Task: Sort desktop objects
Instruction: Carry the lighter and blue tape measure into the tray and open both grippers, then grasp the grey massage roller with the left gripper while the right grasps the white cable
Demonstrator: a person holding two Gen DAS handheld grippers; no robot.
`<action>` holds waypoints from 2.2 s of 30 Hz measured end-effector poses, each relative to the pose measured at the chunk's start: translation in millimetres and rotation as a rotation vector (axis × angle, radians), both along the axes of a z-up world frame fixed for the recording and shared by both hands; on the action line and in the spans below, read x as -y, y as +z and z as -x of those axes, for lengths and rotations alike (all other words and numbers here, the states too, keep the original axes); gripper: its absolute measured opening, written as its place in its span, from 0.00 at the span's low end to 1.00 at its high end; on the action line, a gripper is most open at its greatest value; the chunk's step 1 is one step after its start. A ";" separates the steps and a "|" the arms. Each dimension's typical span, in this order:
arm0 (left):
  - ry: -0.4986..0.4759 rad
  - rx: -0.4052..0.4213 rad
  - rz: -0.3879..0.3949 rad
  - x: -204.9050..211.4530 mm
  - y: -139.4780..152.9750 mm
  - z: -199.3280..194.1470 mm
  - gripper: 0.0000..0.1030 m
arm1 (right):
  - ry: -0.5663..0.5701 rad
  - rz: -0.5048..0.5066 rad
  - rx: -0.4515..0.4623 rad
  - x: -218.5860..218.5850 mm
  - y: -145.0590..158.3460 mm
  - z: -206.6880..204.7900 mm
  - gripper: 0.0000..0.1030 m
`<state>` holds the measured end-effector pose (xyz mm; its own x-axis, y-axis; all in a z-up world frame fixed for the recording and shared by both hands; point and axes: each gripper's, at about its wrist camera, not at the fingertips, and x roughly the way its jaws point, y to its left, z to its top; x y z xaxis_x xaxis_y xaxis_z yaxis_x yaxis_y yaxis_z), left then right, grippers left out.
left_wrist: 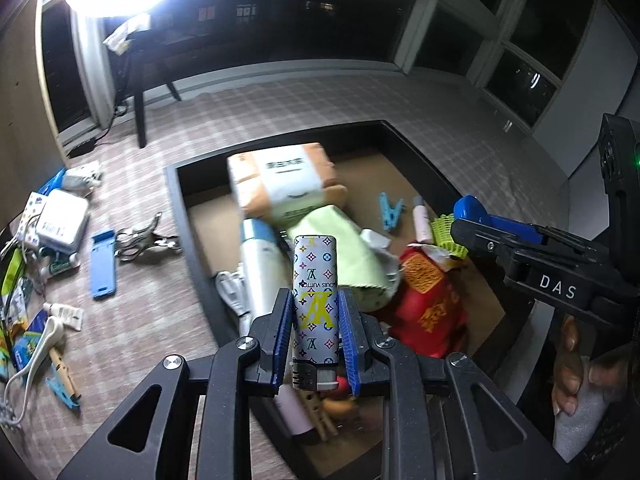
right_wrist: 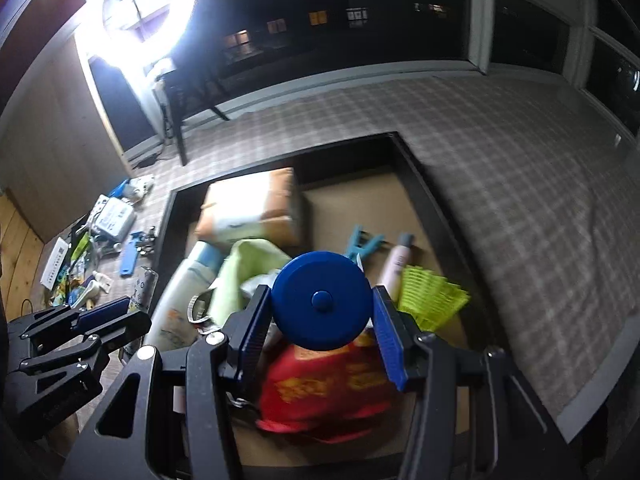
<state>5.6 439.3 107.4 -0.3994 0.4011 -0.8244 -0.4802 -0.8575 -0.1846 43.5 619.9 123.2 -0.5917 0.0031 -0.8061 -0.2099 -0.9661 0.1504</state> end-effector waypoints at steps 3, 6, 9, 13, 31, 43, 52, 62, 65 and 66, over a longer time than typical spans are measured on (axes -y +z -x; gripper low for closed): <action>-0.018 -0.004 0.003 -13.1 1.4 -2.0 0.21 | -0.006 0.000 0.002 -8.1 -2.1 -2.5 0.48; -0.031 -0.009 0.007 -22.2 2.5 -4.1 0.21 | -0.011 -0.002 0.005 -14.1 -2.9 -5.4 0.48; -0.039 -0.021 0.014 -30.0 4.2 -5.5 0.23 | -0.014 0.001 0.003 -18.1 -2.7 -7.5 0.48; -0.033 -0.035 0.006 -32.1 8.2 -6.1 0.41 | -0.019 -0.005 -0.001 -20.3 0.6 -7.6 0.59; 0.021 -0.049 0.021 3.5 9.3 0.2 0.41 | 0.026 0.012 0.003 7.9 3.2 8.4 0.60; 0.190 -0.028 0.035 99.6 2.3 8.8 0.41 | 0.159 0.021 0.006 93.7 6.4 35.5 0.60; 0.383 0.016 0.052 203.3 -14.2 6.7 0.41 | 0.310 0.036 0.025 184.1 1.8 63.0 0.60; 0.699 -0.006 0.106 335.6 -24.2 -12.1 0.41 | 0.403 0.122 0.075 268.0 -22.5 99.3 0.60; 0.771 0.004 0.118 366.7 -30.8 -17.7 0.41 | 0.417 0.132 0.090 290.0 -32.0 109.5 0.60; 0.791 0.006 0.120 375.5 -32.7 -19.1 0.41 | 0.421 0.134 0.096 295.7 -34.7 112.9 0.60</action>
